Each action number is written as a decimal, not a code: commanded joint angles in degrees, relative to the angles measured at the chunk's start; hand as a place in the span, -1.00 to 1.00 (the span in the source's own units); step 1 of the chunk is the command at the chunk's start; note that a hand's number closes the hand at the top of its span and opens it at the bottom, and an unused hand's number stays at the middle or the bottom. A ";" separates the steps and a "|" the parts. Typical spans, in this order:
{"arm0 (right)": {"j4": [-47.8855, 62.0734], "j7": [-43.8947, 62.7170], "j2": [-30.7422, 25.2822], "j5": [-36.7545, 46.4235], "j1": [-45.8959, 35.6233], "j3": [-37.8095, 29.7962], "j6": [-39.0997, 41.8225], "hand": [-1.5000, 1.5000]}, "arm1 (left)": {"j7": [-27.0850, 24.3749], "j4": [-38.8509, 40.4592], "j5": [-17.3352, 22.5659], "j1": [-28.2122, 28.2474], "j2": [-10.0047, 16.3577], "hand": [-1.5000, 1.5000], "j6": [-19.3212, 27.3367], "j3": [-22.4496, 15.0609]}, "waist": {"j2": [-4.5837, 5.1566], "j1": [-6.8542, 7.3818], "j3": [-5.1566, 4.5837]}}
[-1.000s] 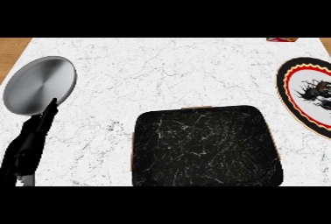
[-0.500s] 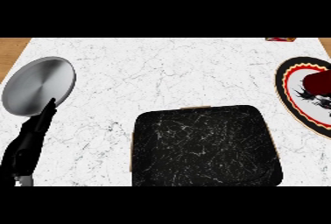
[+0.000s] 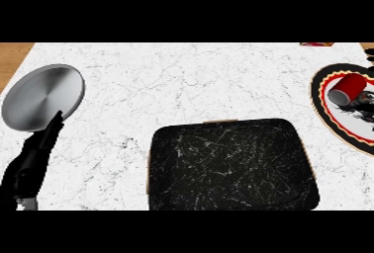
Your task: Pick the can from the tray and place it in the plate
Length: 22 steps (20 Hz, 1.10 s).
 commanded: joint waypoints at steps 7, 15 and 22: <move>4.51 6.06 -9.70 -12.06 -1.81 -12.88 3.47 -1.00 | 0.67 1.45 0.56 -2.53 0.31 0.00 -1.11 0.72 | 0.39 -0.29 0.05; 6.67 2.52 -15.54 -19.86 4.19 -20.53 13.61 -1.00 | 0.39 -1.11 0.09 0.23 -0.75 0.00 -0.37 0.13 | 0.91 0.54 0.40; 4.50 -3.41 -18.13 -20.50 11.04 -21.13 19.12 -1.00 | 0.18 -1.95 -0.51 -0.39 -1.02 0.00 0.52 0.10 | 1.15 0.56 0.77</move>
